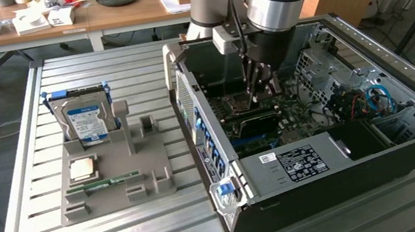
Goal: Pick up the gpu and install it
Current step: 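Press down on the gpu until it lock into place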
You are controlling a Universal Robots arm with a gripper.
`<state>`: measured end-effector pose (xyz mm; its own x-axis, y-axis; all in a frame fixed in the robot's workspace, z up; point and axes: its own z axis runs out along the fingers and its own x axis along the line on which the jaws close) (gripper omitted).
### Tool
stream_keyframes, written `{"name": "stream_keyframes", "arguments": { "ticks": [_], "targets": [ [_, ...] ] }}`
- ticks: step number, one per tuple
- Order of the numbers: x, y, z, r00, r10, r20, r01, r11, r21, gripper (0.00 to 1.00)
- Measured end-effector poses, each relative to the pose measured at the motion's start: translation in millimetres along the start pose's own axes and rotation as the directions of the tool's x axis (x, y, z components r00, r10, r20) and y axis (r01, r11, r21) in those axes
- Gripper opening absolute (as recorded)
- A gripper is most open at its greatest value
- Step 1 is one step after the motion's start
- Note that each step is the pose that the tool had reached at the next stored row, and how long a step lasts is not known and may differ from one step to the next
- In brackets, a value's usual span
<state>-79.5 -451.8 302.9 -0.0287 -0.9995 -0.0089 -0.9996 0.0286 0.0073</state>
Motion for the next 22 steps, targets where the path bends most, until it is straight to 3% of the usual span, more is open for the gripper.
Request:
{"name": "stream_keyframes", "arguments": {
  "ticks": [22],
  "targets": [
    [-3.3,2.3,6.4,1.0,0.0,0.0,0.0,1.0,0.0,0.11]
  ]
}}
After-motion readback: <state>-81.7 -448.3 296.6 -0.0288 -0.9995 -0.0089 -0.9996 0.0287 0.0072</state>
